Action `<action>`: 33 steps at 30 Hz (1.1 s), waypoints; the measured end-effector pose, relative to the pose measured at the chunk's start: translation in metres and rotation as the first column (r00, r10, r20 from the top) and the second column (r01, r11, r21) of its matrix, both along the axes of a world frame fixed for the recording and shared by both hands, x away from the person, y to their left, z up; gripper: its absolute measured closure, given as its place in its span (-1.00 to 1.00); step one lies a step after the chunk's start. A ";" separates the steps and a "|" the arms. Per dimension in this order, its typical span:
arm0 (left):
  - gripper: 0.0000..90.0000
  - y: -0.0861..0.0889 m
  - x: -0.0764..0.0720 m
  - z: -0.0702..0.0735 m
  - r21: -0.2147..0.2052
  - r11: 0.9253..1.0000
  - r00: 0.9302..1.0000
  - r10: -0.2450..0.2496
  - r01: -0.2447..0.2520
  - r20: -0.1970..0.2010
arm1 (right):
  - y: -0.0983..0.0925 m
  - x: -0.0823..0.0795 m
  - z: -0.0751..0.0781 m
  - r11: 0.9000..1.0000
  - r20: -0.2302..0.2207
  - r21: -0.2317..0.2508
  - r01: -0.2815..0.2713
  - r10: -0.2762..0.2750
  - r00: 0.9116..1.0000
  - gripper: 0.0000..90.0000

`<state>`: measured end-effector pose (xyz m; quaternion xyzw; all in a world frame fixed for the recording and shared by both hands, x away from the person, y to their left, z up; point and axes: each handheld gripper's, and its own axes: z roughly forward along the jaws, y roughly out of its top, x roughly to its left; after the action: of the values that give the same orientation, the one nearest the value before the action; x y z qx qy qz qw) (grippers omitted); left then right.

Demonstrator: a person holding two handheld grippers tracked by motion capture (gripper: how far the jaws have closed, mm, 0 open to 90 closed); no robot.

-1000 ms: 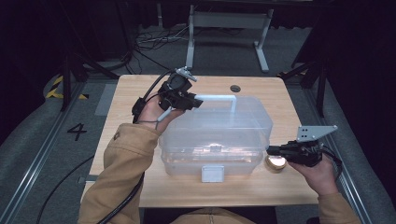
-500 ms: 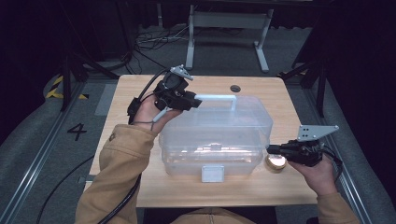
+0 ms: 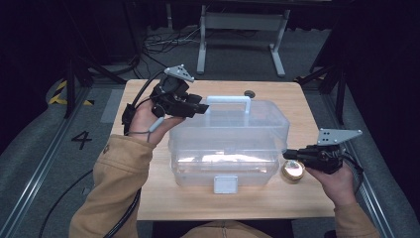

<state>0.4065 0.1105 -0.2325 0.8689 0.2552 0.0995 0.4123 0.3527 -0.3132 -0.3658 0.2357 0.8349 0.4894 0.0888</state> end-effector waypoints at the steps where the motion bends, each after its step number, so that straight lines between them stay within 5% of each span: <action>1: 0.37 0.001 -0.002 0.001 -0.001 1.000 1.000 -0.004 0.004 0.003 | 0.000 0.000 0.001 1.000 0.001 -0.003 0.002 -0.002 1.000 1.00; 33: 0.36 0.015 -0.023 0.001 -0.069 0.997 1.000 -0.017 0.018 0.018 | 0.007 0.020 0.021 0.997 0.006 0.036 0.068 -0.068 0.998 1.00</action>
<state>0.3837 0.1252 -0.2315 0.8553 0.2474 0.0945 0.4453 0.3725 -0.3065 -0.3450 0.2636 0.8171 0.5020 0.1041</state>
